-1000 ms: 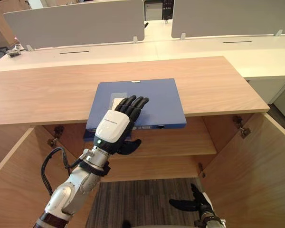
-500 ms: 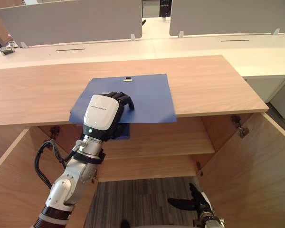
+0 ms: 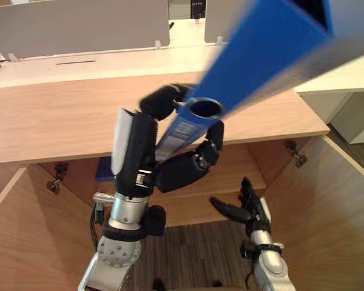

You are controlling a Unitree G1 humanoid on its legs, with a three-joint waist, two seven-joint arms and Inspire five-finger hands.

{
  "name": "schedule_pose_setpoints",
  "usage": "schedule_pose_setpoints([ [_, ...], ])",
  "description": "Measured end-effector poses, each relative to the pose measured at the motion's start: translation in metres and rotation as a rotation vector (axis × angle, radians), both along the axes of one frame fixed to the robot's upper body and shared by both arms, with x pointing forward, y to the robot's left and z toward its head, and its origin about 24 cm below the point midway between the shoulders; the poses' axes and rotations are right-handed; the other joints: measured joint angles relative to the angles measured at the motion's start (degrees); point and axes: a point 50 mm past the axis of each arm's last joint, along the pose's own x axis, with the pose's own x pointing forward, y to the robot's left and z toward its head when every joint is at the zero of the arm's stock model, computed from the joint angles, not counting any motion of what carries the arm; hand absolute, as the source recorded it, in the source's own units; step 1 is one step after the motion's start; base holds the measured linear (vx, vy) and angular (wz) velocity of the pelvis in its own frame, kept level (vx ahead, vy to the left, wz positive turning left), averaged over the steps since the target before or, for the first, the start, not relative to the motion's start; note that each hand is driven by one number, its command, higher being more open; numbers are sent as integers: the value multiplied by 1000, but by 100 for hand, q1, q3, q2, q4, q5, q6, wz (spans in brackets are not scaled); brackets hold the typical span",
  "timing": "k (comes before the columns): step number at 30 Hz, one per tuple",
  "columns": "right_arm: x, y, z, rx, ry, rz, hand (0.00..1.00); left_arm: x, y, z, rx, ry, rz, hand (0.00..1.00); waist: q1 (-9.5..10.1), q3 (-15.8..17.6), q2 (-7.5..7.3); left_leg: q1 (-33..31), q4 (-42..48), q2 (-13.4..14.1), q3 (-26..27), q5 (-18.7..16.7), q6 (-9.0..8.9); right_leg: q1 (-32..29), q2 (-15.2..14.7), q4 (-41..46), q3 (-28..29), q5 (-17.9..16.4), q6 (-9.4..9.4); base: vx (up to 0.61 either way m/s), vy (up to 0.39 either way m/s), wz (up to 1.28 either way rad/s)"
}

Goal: Walk over to the cabinet, pick up the folder, carry it to the office cabinet, place the folder inside the office cabinet, then close the office cabinet door

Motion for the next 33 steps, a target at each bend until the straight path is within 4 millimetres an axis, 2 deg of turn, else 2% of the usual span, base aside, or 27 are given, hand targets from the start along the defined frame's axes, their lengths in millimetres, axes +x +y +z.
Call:
schedule_pose_setpoints([
  [4, -1, -17, 57, 40, -273, -76, 100, -6, 23, 2, -190, 61, -79, 0, -62, 41, -66, 28, 0, 1, 36, -10, -1, 5, 2, -3, 42, 6, 1, 0, -1, -5],
  [7, -8, -29, 86, 68, -425, -121, 100, -9, 36, -5, -269, 117, -70, 0, -80, 37, -119, 56, 0, -1, 99, -34, 2, 4, 1, -10, 102, 16, 10, -7, 4, -10],
  [11, -14, -35, 111, 70, -569, -104, 100, -11, 42, -14, -313, 186, -90, 0, -81, 32, -129, 62, 0, -9, 181, -45, 2, -26, -5, -15, 177, 38, 27, -7, 11, -10],
  [17, -1, -34, 140, -33, -686, 35, 100, -6, 38, -29, -257, 275, -197, 0, -79, 29, -125, 59, -2, -17, 209, -41, 9, -41, -12, -22, 205, 66, 52, -9, 2, -3],
  [20, 7, -30, 153, -112, -721, 151, 100, -6, 34, -47, -220, 387, -287, 0, -65, 22, -122, 33, -23, -26, 188, -36, 16, -42, -23, -49, 170, 79, 73, -5, 1, 3],
  [23, 18, -26, 149, -172, -680, 261, 100, -7, 33, -64, -160, 494, -343, 0, -63, 6, -120, -8, -22, -36, 137, -24, 31, -31, -35, -73, 118, 92, 87, 6, 2, 9],
  [25, 25, -26, 136, -198, -595, 341, 100, -8, 35, -75, -112, 571, -378, 0, -45, 4, -119, -64, -12, -49, 43, -4, 55, -28, -48, -77, 56, 98, 98, 9, 4, 18],
  [26, 27, -27, 132, -204, -570, 358, 0, -8, 36, -77, -101, 588, -385, 0, -35, 4, -119, -74, -11, -52, 22, 1, 60, -28, -51, -78, 38, 101, 103, -3, 3, 17],
  [28, 32, -30, 119, -235, -478, 418, 0, -8, 40, -84, -56, 636, -401, 0, 39, 3, -117, -100, -12, -60, -27, 17, 75, -22, -62, -79, -11, 104, 107, -9, 1, 12],
  [33, 33, -29, 110, -220, -400, 513, 0, -9, 51, -91, -38, 689, -381, 0, 64, 2, -115, -166, -32, -70, -200, 56, 82, 1, -72, -82, -176, 104, 108, -30, -6, 17],
])
